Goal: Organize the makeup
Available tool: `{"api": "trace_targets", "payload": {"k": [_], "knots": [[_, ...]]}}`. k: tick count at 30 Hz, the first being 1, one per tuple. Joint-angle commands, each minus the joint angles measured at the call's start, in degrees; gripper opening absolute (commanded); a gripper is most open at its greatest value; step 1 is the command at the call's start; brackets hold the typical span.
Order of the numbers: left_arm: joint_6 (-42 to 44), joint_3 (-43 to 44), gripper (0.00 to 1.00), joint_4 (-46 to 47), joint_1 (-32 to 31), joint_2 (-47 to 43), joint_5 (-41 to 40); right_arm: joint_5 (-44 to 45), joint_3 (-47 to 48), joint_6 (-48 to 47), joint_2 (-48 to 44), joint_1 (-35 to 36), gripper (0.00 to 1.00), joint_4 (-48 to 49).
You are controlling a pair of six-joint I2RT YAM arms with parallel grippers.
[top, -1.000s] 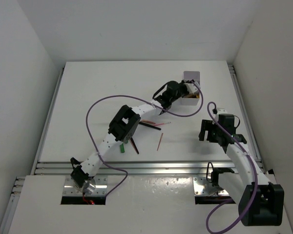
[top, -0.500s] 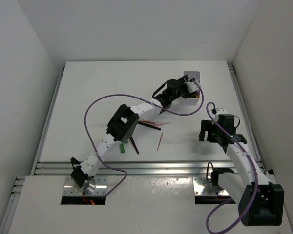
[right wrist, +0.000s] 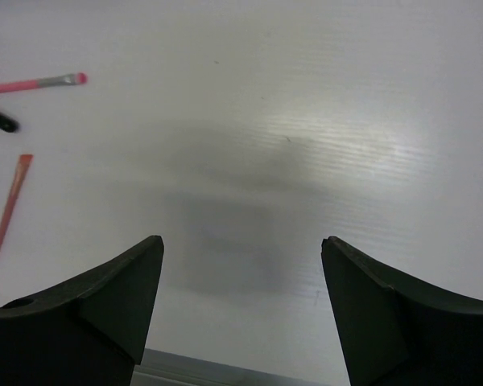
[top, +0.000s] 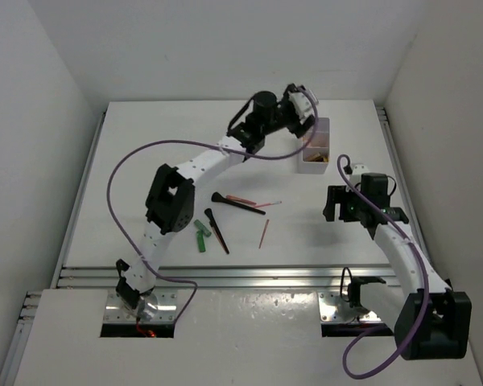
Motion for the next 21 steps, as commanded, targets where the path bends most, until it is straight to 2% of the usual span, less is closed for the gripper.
{"api": "trace_targets", "payload": {"k": [1, 5, 9, 10, 11, 12, 14, 15, 18, 21], "knots": [[-7.48, -1.85, 0.76, -4.71, 5.68, -9.79, 2.31, -3.64, 6.04, -3.36, 3.65, 3.29, 0.80, 1.67], [-8.02, -8.69, 0.76, -14.72, 9.99, -18.75, -6.55, -4.86, 13.75, -7.59, 10.86, 12.06, 0.78, 2.02], [-8.71, -23.95, 0.76, -19.04, 16.82, -30.35, -18.31, -9.08, 23.33, -12.95, 22.45, 20.87, 0.72, 2.38], [-9.42, -26.61, 0.76, -19.92, 18.24, -32.90, -20.09, -9.69, 26.84, -13.56, 24.05, 25.41, 0.69, 2.38], [-10.12, -29.34, 0.76, -20.80, 19.73, -37.97, -21.41, -9.70, 28.53, -13.22, 29.29, 27.28, 0.64, 2.12], [-11.78, -34.85, 0.76, -22.81, 22.88, -40.63, -23.69, -9.79, 33.68, -11.04, 31.17, 30.69, 0.64, 1.94], [-14.50, -40.94, 0.76, -24.84, 26.24, -48.52, -25.72, -9.88, 36.79, -9.10, 37.38, 35.36, 0.63, 3.24], [-15.13, -44.19, 0.76, -24.85, 27.82, -51.09, -26.60, -9.96, 39.42, -9.00, 38.91, 38.43, 0.63, 3.60], [-18.37, -60.94, 0.76, -24.85, 35.89, -59.87, -30.11, -9.70, 43.82, -10.40, 45.66, 45.99, 0.63, 7.90], [-24.51, -69.07, 0.76, -23.02, 39.69, -64.29, -34.15, -10.05, 49.45, -11.55, 53.91, 51.19, 0.61, 10.46]]}}
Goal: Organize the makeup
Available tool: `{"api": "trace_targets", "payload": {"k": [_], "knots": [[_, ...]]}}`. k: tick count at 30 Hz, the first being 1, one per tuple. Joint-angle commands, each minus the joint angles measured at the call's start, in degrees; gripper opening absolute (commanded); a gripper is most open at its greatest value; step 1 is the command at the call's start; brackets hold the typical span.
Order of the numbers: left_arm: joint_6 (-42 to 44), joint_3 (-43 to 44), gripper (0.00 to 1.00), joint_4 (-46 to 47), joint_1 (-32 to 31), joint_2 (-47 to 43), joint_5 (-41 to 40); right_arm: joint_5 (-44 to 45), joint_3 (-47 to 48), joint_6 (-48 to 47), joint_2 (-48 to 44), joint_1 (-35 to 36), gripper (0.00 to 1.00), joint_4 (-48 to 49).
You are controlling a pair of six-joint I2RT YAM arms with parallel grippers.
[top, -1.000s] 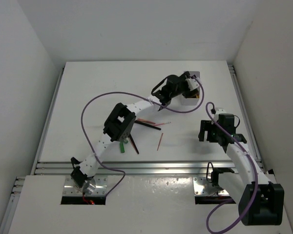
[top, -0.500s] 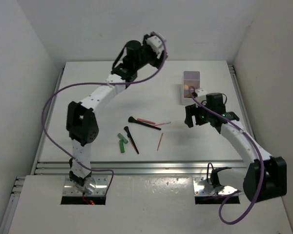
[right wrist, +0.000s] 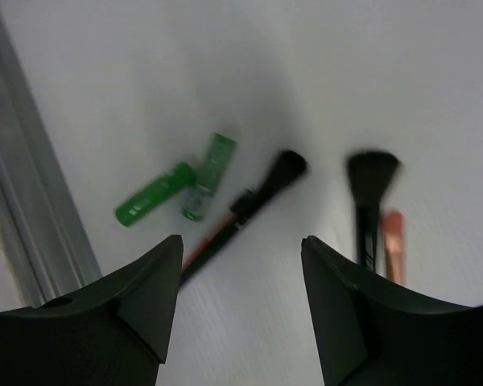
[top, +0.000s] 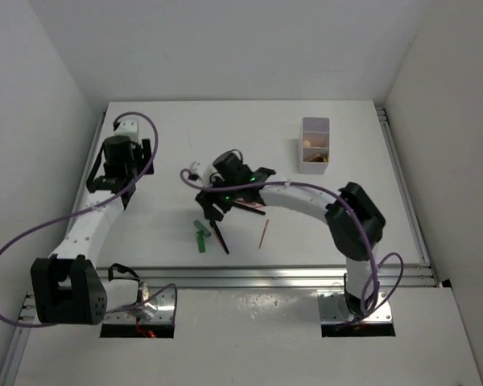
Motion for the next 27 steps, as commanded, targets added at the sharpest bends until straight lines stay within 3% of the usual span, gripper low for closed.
{"api": "trace_targets", "payload": {"k": [1, 5, 7, 11, 15, 27], "knots": [[-8.91, -10.41, 0.76, 0.83, 2.76, -6.89, -8.32, -1.70, 8.48, -1.28, 6.49, 4.95, 0.60, 4.24], [-12.95, -20.19, 0.76, 3.83, 4.08, -14.98, -11.15, -2.05, 13.27, 1.00, 13.00, 7.77, 0.55, 4.32], [-15.06, -23.88, 0.76, 4.35, 4.88, -16.67, -13.61, 0.40, 13.62, 5.48, 15.55, 7.86, 0.52, 6.95], [-15.07, -28.19, 0.76, 5.76, 3.30, -20.10, -17.13, 10.23, 16.86, 4.97, 19.59, 9.09, 0.52, 5.73], [-15.60, -29.52, 0.76, 7.16, 2.15, -21.51, -17.14, 17.27, 21.00, 2.68, 23.29, 10.32, 0.51, 3.89], [-13.84, -32.25, 0.76, 10.95, 0.57, -24.68, -17.22, 18.33, 19.69, 1.01, 22.68, 12.25, 0.50, 0.10]]}}
